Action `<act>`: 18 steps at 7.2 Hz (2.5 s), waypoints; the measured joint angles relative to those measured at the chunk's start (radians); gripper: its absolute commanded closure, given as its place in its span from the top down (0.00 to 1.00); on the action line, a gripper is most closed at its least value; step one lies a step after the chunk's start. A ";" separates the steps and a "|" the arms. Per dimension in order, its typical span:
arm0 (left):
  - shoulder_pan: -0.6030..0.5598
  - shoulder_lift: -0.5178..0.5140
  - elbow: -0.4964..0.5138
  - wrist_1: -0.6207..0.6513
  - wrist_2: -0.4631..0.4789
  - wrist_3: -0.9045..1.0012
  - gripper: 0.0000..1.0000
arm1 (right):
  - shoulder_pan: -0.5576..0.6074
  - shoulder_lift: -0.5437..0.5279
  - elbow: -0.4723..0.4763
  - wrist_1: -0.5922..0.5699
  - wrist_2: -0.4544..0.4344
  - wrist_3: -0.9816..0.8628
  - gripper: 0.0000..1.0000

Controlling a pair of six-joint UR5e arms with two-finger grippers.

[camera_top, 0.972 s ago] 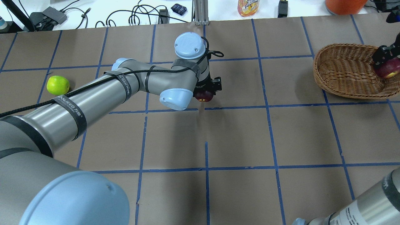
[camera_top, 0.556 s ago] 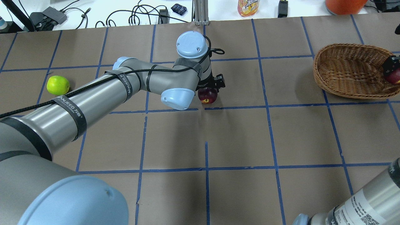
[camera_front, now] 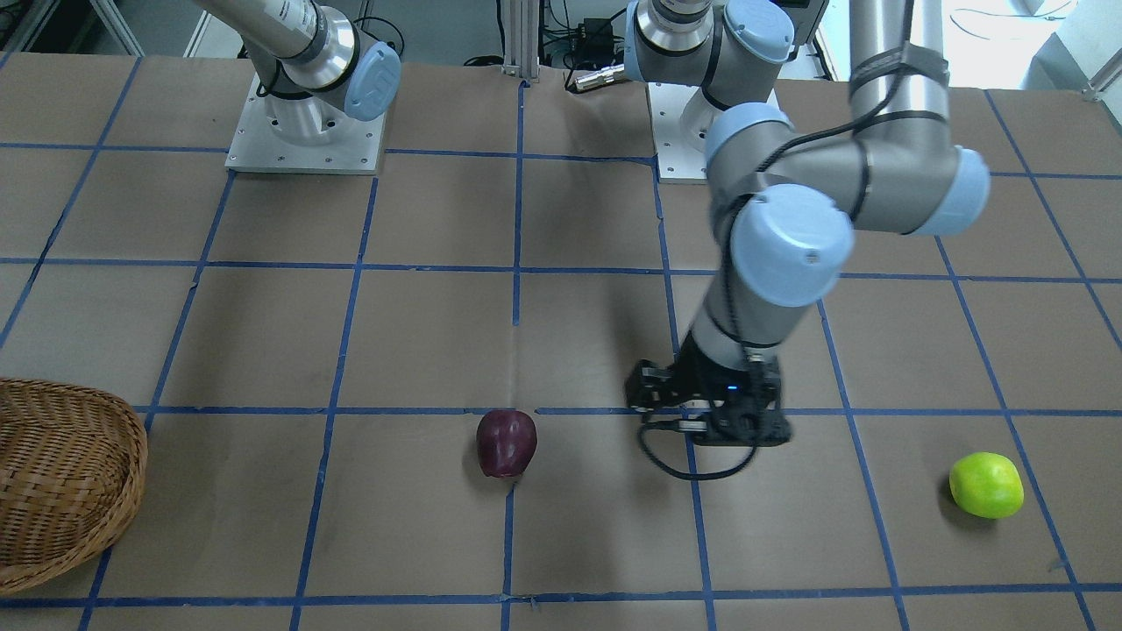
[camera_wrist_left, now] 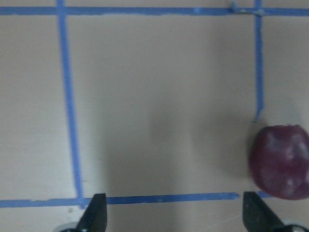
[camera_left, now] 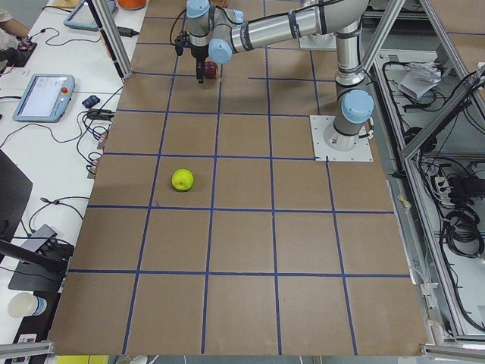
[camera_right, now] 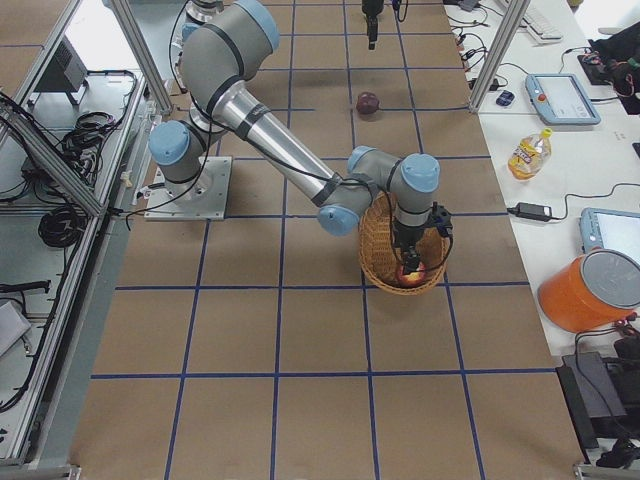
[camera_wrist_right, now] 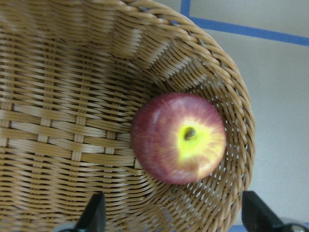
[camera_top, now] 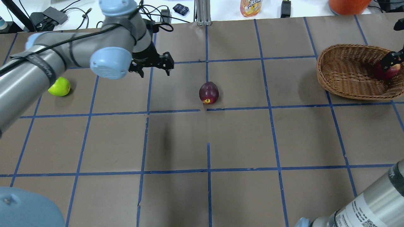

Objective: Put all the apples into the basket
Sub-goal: 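Release the dark apple at center with the left gripper, then reach for the green apple, then grasp the dark apple with the right gripper while the left grasps the green apple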

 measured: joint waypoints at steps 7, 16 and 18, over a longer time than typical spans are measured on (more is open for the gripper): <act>0.369 -0.196 0.120 0.038 0.317 0.460 1.00 | 0.599 -0.133 -0.002 0.218 0.256 0.863 1.00; 0.406 -0.328 0.177 0.083 0.401 0.501 1.00 | 0.800 0.086 0.001 0.081 0.428 1.127 1.00; 0.411 -0.344 0.172 0.109 0.399 0.501 1.00 | 0.801 0.108 0.003 0.078 0.449 1.126 1.00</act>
